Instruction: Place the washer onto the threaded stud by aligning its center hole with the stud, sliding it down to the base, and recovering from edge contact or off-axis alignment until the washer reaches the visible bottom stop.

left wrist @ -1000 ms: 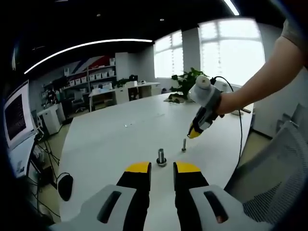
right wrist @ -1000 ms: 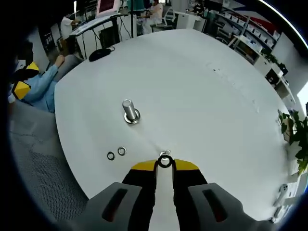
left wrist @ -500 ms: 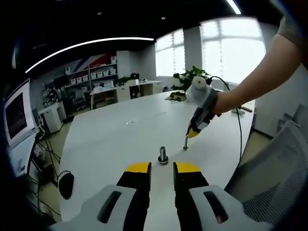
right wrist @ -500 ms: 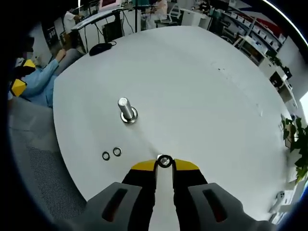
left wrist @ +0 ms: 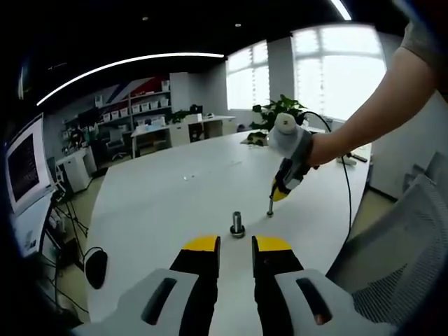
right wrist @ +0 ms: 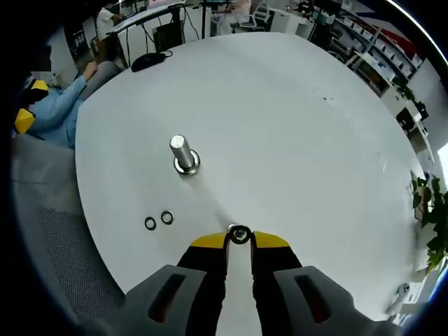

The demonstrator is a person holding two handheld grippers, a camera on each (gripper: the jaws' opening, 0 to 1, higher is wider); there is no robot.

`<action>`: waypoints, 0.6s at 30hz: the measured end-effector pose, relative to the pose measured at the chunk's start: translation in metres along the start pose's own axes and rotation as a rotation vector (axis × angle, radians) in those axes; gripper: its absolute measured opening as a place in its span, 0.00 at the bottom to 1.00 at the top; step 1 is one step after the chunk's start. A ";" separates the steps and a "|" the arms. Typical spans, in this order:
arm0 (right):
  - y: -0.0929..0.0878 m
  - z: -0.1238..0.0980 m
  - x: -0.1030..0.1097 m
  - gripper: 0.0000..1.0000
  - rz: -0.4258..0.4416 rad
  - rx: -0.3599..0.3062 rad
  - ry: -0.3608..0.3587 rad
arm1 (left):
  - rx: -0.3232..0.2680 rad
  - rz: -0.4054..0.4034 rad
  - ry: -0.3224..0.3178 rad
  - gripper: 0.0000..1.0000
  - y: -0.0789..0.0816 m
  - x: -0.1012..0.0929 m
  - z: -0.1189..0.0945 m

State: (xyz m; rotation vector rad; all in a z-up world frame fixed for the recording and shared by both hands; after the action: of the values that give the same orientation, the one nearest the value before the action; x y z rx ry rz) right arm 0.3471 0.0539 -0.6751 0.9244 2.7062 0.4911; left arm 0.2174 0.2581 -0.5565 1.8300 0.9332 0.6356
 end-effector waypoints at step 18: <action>-0.005 0.013 0.001 0.14 -0.013 0.029 0.004 | 0.001 -0.010 0.004 0.16 0.000 0.002 0.000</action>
State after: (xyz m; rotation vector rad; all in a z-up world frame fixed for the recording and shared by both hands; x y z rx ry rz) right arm 0.3483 0.0537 -0.6887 0.9137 2.7278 0.4521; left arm 0.2178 0.2597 -0.5567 1.8242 0.9448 0.6329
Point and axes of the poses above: the point that each gripper's makers call its tool centre point, and the gripper's own axes: z roughly forward along the fingers, x roughly to its left, y roughly out of its top, the point moved 1 cm from there along -z, roughly backward along the fingers
